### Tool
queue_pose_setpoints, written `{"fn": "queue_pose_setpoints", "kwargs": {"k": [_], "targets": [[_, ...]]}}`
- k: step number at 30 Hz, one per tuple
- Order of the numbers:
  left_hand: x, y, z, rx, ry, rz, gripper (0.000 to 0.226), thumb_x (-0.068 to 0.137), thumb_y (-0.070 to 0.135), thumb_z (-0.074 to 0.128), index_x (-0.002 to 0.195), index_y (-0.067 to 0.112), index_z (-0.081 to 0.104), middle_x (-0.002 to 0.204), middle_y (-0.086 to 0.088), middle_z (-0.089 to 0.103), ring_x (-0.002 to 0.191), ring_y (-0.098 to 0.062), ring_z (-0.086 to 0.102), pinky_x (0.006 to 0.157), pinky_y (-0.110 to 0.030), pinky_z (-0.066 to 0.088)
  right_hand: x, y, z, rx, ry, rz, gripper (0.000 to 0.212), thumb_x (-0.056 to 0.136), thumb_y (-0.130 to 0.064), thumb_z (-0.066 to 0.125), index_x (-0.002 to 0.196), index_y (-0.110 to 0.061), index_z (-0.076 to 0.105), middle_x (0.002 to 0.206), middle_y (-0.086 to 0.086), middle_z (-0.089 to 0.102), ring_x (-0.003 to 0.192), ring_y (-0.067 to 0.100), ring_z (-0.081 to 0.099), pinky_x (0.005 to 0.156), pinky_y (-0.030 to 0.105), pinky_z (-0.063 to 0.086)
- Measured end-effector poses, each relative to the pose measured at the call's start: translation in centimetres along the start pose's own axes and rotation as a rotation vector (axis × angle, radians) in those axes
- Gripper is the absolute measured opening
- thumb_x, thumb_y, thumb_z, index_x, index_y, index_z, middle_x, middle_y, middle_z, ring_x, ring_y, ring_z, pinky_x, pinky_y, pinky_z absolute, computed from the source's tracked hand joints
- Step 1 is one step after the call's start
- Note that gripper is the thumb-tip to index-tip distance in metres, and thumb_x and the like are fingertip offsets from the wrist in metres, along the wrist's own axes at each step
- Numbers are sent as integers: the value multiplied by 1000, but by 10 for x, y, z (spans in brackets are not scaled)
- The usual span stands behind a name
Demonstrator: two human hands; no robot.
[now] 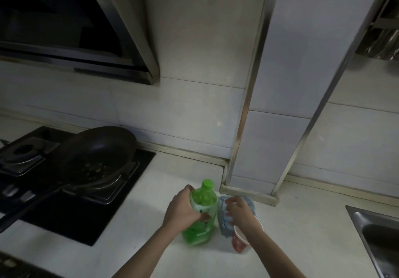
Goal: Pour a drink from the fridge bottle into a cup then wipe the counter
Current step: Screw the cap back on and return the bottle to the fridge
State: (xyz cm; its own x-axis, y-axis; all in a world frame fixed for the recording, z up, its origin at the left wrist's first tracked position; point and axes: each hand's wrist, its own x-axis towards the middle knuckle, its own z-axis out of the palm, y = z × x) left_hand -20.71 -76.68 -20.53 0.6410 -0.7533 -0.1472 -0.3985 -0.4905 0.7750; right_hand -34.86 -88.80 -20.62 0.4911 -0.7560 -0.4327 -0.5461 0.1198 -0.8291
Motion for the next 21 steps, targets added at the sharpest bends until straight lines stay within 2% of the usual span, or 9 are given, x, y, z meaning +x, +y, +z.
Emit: {"fn": "queue_pose_setpoints", "kwargs": {"k": [2, 3, 6, 10, 13, 16, 21], "targets": [[-3, 2, -20, -21, 33, 18, 68, 42, 46, 90, 96, 30, 52, 93, 12, 66, 85, -7, 63, 76, -35, 57, 10, -3, 8, 94, -32, 79, 9, 95, -15, 46, 96, -12, 54, 78, 6, 55, 67, 23, 55, 57, 28, 48], [-5, 4, -31, -36, 48, 28, 68, 42, 46, 90, 95, 29, 53, 92, 12, 67, 84, -6, 64, 76, -35, 58, 13, -6, 15, 148, -63, 124, 11, 96, -13, 44, 97, -8, 54, 76, 8, 53, 64, 22, 52, 53, 25, 44], [-14, 8, -71, -68, 87, 73, 69, 40, 47, 91, 96, 28, 56, 91, 13, 68, 85, -5, 65, 76, -34, 57, 12, -20, 38, 160, -145, 236, 17, 97, -14, 42, 95, -4, 56, 86, 16, 56, 73, 26, 56, 62, 31, 46], [-31, 10, -131, -73, 125, 138, 70, 41, 44, 94, 99, 29, 59, 92, 12, 70, 85, -1, 66, 76, -27, 56, -2, -39, 82, 122, -311, 262, 34, 99, -24, 36, 100, 2, 58, 83, 20, 64, 67, 29, 61, 58, 31, 50], [-48, -1, -178, -75, 175, 147, 68, 43, 40, 97, 100, 31, 60, 91, 15, 71, 82, 7, 65, 72, -19, 54, -16, -65, 125, 230, -449, 274, 39, 100, -26, 35, 108, 3, 60, 93, 22, 69, 82, 34, 68, 67, 38, 55], [-68, -17, -221, -46, 236, 158, 69, 42, 45, 95, 99, 32, 60, 91, 15, 72, 83, 5, 66, 76, -26, 56, -33, -102, 166, 202, -587, 249, 42, 98, -38, 39, 110, -7, 64, 102, 16, 71, 92, 29, 70, 73, 36, 55], [-103, -52, -293, -8, 357, 111, 67, 42, 46, 95, 98, 32, 61, 87, 18, 72, 80, 3, 67, 75, -31, 57, -59, -150, 236, 48, -739, 173, 44, 97, -45, 38, 111, -13, 64, 102, 11, 73, 92, 25, 71, 84, 36, 51]]}}
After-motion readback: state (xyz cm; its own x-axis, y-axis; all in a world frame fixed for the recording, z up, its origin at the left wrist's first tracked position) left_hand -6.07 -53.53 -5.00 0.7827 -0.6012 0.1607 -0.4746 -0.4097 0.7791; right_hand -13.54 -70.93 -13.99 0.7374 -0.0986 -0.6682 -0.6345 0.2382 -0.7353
